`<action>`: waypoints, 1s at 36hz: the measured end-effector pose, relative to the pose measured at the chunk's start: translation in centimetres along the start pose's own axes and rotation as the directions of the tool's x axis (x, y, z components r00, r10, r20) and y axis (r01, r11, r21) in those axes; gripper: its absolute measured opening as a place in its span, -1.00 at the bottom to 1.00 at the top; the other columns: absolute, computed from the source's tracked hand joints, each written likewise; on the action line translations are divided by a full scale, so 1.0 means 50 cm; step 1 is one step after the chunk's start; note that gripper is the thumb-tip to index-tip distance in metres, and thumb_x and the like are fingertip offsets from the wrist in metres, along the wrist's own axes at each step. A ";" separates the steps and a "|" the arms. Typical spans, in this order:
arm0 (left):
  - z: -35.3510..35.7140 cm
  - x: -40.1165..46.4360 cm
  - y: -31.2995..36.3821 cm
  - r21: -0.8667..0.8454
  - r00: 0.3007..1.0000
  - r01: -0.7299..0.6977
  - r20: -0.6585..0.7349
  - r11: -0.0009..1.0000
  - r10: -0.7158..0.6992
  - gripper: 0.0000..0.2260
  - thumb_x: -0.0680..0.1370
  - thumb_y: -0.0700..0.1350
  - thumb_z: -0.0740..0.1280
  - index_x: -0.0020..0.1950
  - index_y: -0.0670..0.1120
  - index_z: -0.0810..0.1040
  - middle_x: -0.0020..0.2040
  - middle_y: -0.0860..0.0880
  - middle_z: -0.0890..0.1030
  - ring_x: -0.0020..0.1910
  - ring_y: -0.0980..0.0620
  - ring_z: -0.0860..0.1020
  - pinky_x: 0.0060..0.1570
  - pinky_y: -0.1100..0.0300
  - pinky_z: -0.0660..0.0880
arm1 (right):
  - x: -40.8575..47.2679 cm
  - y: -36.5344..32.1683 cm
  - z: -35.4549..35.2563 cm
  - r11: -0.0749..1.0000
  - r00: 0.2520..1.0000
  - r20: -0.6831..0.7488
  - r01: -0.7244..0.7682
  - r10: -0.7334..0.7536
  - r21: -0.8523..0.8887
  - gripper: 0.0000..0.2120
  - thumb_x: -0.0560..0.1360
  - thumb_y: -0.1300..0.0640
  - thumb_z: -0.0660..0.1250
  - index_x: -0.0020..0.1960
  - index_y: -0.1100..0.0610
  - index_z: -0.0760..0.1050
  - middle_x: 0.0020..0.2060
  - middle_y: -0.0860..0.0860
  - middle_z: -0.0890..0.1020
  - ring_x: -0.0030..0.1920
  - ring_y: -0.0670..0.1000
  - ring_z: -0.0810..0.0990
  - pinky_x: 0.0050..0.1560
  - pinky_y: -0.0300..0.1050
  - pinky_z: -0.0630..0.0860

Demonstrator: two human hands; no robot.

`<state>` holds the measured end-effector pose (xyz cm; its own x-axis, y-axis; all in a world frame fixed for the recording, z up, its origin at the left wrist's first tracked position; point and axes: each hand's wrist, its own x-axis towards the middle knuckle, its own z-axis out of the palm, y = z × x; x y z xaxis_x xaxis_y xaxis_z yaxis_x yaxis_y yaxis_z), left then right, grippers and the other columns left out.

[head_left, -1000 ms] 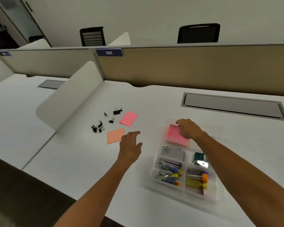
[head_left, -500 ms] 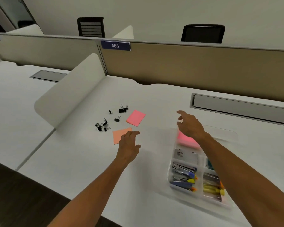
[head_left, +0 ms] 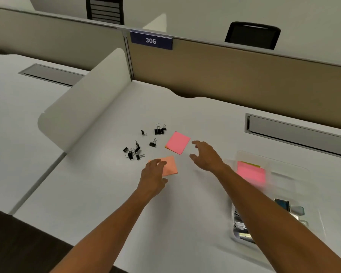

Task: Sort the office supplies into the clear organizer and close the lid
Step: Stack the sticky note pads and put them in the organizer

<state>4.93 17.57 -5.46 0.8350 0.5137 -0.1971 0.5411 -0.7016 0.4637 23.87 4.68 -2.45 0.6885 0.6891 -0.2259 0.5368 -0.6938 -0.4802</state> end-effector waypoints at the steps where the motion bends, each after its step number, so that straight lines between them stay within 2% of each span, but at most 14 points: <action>1: 0.002 0.006 -0.005 -0.003 1.000 -0.004 0.009 1.000 0.005 -0.35 0.49 -0.07 0.43 0.52 -0.03 0.21 0.52 -0.06 0.23 0.49 -0.08 0.18 0.41 -0.01 0.20 | 0.006 -0.010 0.011 1.000 1.000 0.016 -0.011 0.011 0.003 -0.39 0.57 0.00 0.30 0.55 0.08 0.17 0.41 0.11 0.40 0.39 0.11 0.40 0.32 0.06 0.40; 5: 0.011 0.025 -0.017 -0.030 0.999 0.000 0.039 1.000 0.001 -0.21 0.51 -0.03 0.41 0.59 -0.06 -0.01 0.58 -0.09 0.07 0.56 -0.17 -0.01 0.51 -0.06 0.05 | 0.022 -0.041 0.053 0.998 0.997 0.045 -0.061 0.060 0.024 -0.24 0.57 0.00 0.33 0.60 0.10 -0.03 0.47 0.16 0.27 0.38 0.19 0.39 0.33 0.06 0.39; 7: 0.017 0.032 -0.024 -0.010 0.999 -0.003 0.043 1.000 0.004 -0.20 0.53 -0.04 0.39 0.59 -0.07 -0.07 0.59 -0.11 0.03 0.56 -0.20 -0.06 0.52 -0.08 -0.01 | 0.027 -0.052 0.076 0.997 0.997 0.034 -0.075 0.075 -0.010 -0.20 0.56 -0.02 0.33 0.60 0.12 -0.08 0.49 0.17 0.22 0.40 0.24 0.34 0.36 0.09 0.35; 11: 0.030 0.041 -0.042 0.020 0.998 -0.041 0.039 0.999 0.040 -0.25 0.55 -0.08 0.35 0.59 -0.08 -0.06 0.59 -0.13 0.01 0.56 -0.20 -0.07 0.50 -0.10 -0.01 | 0.048 -0.073 0.105 0.988 0.988 0.018 -0.154 0.154 -0.025 -0.08 0.55 -0.12 0.32 0.59 0.14 -0.24 0.50 0.20 0.17 0.41 0.31 0.24 0.38 0.13 0.21; 14: 0.034 0.046 -0.057 0.110 0.995 -0.099 0.025 0.989 0.097 -0.32 0.57 -0.05 0.32 0.57 -0.09 0.01 0.57 -0.13 0.09 0.55 -0.20 0.01 0.47 -0.06 0.08 | 0.071 -0.085 0.111 0.975 0.975 0.011 -0.222 0.222 -0.004 0.02 0.51 -0.18 0.36 0.59 0.12 -0.32 0.50 0.20 0.13 0.37 0.33 0.22 0.30 0.14 0.28; 18: 0.027 0.053 -0.065 0.156 0.987 -0.158 0.029 0.975 0.155 -0.37 0.56 -0.04 0.34 0.53 -0.12 0.11 0.53 -0.12 0.19 0.53 -0.17 0.11 0.43 -0.04 0.16 | 0.103 -0.093 0.106 0.971 0.970 0.037 -0.238 0.239 -0.034 0.02 0.51 -0.16 0.35 0.58 0.13 -0.33 0.57 0.13 -0.01 0.44 0.33 0.19 0.33 0.16 0.28; 24: 0.016 0.060 -0.062 0.133 0.987 -0.158 0.012 0.978 0.158 -0.38 0.49 -0.08 0.41 0.47 -0.11 0.23 0.41 -0.09 0.35 0.41 -0.11 0.28 0.34 0.03 0.26 | 0.158 -0.113 0.098 0.966 0.963 0.095 -0.247 0.253 -0.072 0.11 0.47 -0.11 0.43 0.57 0.16 -0.38 0.59 0.10 -0.04 0.46 0.32 0.20 0.35 0.16 0.26; 29: 0.018 0.066 -0.057 0.112 0.992 -0.123 0.027 0.986 0.121 -0.27 0.48 -0.11 0.43 0.53 -0.15 0.12 0.42 -0.12 0.33 0.39 -0.11 0.28 0.31 0.04 0.26 | 0.181 -0.113 0.093 0.961 0.953 0.124 -0.268 0.275 -0.072 0.19 0.41 -0.13 0.48 0.56 0.11 -0.41 0.55 0.16 0.10 0.46 0.32 0.22 0.40 0.21 0.26; 36: 0.002 0.078 -0.047 0.121 0.994 -0.055 0.096 0.991 0.043 -0.17 0.46 -0.06 0.47 0.55 -0.15 0.03 0.38 -0.18 0.30 0.32 -0.19 0.28 0.15 0.01 0.45 | 0.182 -0.111 0.080 0.946 0.946 0.105 -0.289 0.306 -0.145 0.26 0.31 -0.21 0.54 0.58 0.10 -0.34 0.51 0.18 0.09 0.37 0.32 0.37 0.30 0.20 0.41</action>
<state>6.94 21.19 -7.43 0.8632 0.4333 -0.2590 0.5028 -0.7832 0.3657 25.22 15.66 -5.22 0.7642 0.4621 -0.4499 0.3795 -0.8862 -0.2657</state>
